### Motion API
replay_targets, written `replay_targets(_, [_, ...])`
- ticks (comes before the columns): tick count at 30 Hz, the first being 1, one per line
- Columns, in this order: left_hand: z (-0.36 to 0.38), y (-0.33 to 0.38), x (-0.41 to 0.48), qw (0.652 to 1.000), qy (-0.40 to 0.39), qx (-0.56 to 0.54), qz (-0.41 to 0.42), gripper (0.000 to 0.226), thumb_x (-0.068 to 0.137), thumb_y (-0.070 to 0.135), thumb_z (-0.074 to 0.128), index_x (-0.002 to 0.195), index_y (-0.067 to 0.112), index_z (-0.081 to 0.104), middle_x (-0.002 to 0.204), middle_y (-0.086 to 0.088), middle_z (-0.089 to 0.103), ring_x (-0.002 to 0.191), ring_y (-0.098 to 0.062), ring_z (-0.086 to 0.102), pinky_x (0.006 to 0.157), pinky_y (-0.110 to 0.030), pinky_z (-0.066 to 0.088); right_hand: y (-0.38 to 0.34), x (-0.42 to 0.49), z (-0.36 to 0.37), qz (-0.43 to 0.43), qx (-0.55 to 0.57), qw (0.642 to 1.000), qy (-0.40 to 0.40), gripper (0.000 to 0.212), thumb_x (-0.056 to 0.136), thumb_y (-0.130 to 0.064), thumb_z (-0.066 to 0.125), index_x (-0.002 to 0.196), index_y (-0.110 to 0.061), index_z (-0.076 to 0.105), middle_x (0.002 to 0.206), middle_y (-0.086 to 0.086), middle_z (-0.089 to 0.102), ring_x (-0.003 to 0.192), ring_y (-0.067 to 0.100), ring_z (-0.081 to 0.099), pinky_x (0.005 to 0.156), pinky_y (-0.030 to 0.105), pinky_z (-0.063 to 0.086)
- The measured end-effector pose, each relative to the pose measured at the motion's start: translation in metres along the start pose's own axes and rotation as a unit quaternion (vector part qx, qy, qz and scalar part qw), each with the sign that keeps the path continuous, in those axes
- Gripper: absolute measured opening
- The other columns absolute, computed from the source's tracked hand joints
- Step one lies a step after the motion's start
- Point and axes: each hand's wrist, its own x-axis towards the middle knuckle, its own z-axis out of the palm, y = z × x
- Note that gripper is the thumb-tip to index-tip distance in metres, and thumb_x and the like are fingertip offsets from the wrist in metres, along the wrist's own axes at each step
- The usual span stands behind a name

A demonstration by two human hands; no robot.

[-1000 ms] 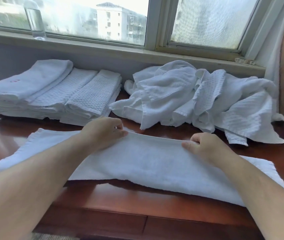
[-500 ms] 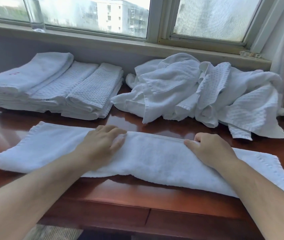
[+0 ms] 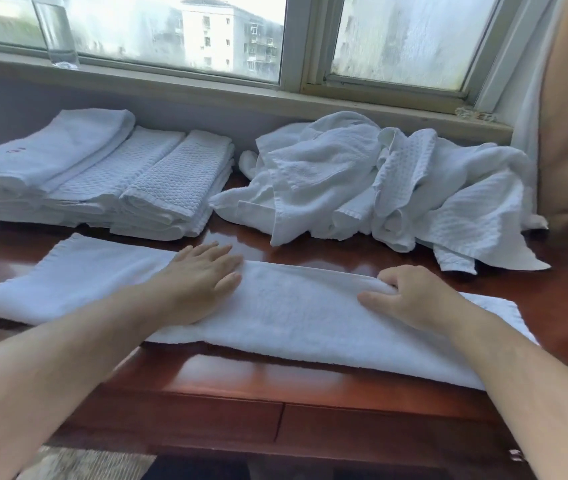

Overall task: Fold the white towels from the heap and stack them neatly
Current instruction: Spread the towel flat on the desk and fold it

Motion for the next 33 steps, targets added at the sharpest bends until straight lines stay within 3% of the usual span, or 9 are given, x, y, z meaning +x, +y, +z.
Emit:
replay_targets(7, [0.004, 0.158, 0.054, 0.976, 0.086, -0.105, 0.173, 0.046, 0.103, 0.047, 0.033, 0.147, 0.035, 0.04, 0.149, 0.01, 0.043, 0.138, -0.014, 0.031, 0.115, -0.035, 0.023, 0.027, -0.023, -0.038, -0.023, 0.168, 0.983, -0.076, 0.053, 0.077, -0.046, 0.077, 0.057, -0.02, 0.035, 0.057, -0.008, 0.031, 0.053, 0.01, 0.03, 0.05, 0.02, 0.023])
replay_targets(9, [0.009, 0.185, 0.071, 0.978, 0.077, -0.107, 0.162, 0.039, 0.102, 0.049, 0.036, 0.135, 0.033, 0.05, 0.133, 0.007, 0.052, 0.122, -0.016, 0.041, 0.103, -0.038, 0.036, 0.039, -0.028, -0.046, -0.007, 0.183, 0.981, -0.068, 0.046, 0.074, -0.042, 0.075, 0.055, -0.022, 0.038, 0.056, -0.011, 0.034, 0.051, 0.008, 0.033, 0.049, 0.019, 0.026])
replay_targets(12, [0.019, 0.201, 0.087, 0.985, 0.063, -0.053, 0.149, 0.032, 0.098, 0.055, 0.039, 0.11, 0.032, 0.058, 0.105, 0.011, 0.05, 0.109, -0.016, 0.045, 0.082, -0.036, 0.033, 0.067, -0.04, -0.056, 0.035, 0.169, 0.982, -0.073, 0.036, 0.074, -0.04, 0.078, 0.056, -0.026, 0.051, 0.056, -0.014, 0.046, 0.051, 0.004, 0.045, 0.05, 0.017, 0.036])
replay_targets(19, [0.028, 0.203, 0.096, 0.985, 0.109, -0.071, 0.111, 0.032, 0.101, 0.051, 0.035, 0.08, 0.028, 0.042, 0.083, 0.01, 0.052, 0.088, -0.019, 0.053, 0.067, -0.036, 0.038, 0.116, -0.051, -0.083, 0.11, 0.047, 0.988, -0.097, 0.045, 0.069, -0.058, 0.074, 0.056, -0.024, 0.047, 0.056, -0.009, 0.04, 0.052, 0.009, 0.04, 0.051, 0.021, 0.032])
replay_targets(23, [0.027, 0.203, 0.095, 0.987, 0.115, -0.076, 0.077, 0.032, 0.101, 0.052, 0.036, 0.088, 0.026, 0.05, 0.084, 0.009, 0.056, 0.085, -0.018, 0.052, 0.067, -0.036, 0.042, 0.131, -0.049, -0.085, 0.163, 0.088, 0.983, 0.013, 0.026, 0.075, -0.051, 0.077, 0.075, -0.028, 0.067, 0.071, -0.013, 0.067, 0.064, 0.004, 0.063, 0.059, 0.022, 0.043])
replay_targets(26, [0.027, 0.204, 0.093, 0.985, 0.127, -0.085, 0.075, 0.028, 0.1, 0.05, 0.039, 0.094, 0.026, 0.053, 0.089, 0.009, 0.056, 0.09, -0.019, 0.054, 0.072, -0.036, 0.044, 0.13, -0.046, -0.073, 0.233, 0.082, 0.964, 0.101, 0.02, 0.077, -0.046, 0.078, 0.079, -0.031, 0.065, 0.083, -0.009, 0.068, 0.071, 0.009, 0.063, 0.054, 0.025, 0.043])
replay_targets(29, [0.027, 0.203, 0.09, 0.981, 0.147, -0.09, 0.088, 0.025, 0.1, 0.046, 0.038, 0.107, 0.029, 0.055, 0.102, 0.009, 0.054, 0.102, -0.017, 0.048, 0.086, -0.037, 0.041, 0.123, -0.049, -0.063, 0.276, -0.052, 0.949, 0.143, 0.025, 0.086, -0.047, 0.071, 0.101, -0.028, 0.064, 0.105, -0.005, 0.067, 0.096, 0.018, 0.062, 0.078, 0.035, 0.05])
replay_targets(31, [0.024, 0.201, 0.085, 0.979, 0.153, -0.093, 0.101, 0.028, 0.099, 0.042, 0.036, 0.114, 0.032, 0.057, 0.112, 0.011, 0.053, 0.109, -0.016, 0.043, 0.09, -0.036, 0.037, 0.109, -0.056, -0.059, 0.251, -0.115, 0.939, 0.204, 0.026, 0.094, -0.041, 0.061, 0.113, -0.024, 0.063, 0.115, 0.001, 0.062, 0.112, 0.026, 0.054, 0.093, 0.041, 0.045])
replay_targets(33, [0.02, 0.198, 0.076, 0.976, 0.156, -0.095, 0.115, 0.028, 0.1, 0.038, 0.037, 0.117, 0.034, 0.058, 0.119, 0.013, 0.053, 0.112, -0.014, 0.04, 0.093, -0.036, 0.036, 0.082, -0.062, -0.049, 0.184, -0.058, 0.951, 0.243, 0.021, 0.096, -0.032, 0.053, 0.109, -0.021, 0.066, 0.112, 0.003, 0.061, 0.11, 0.028, 0.053, 0.092, 0.041, 0.044])
